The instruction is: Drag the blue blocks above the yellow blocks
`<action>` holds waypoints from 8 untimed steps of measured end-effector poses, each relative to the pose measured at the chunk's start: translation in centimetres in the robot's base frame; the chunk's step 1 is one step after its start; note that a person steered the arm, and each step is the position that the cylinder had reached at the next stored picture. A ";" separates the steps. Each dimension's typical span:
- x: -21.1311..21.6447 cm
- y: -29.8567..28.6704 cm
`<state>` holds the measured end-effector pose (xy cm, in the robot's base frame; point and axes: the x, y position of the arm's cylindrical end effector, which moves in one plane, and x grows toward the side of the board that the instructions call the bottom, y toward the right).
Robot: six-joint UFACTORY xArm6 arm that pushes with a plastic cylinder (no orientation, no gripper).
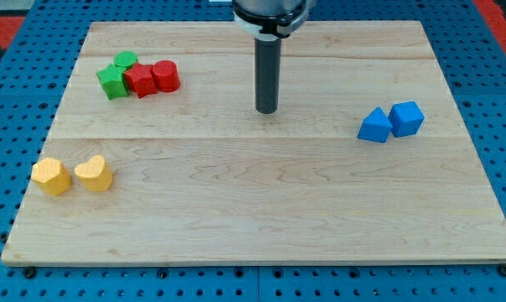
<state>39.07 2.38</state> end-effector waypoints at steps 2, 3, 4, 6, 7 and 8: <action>0.0 0.9; 0.0 0.9; 0.0 0.9; -0.1 1.0; -0.9 1.6; -1.8 5.8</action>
<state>37.31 8.20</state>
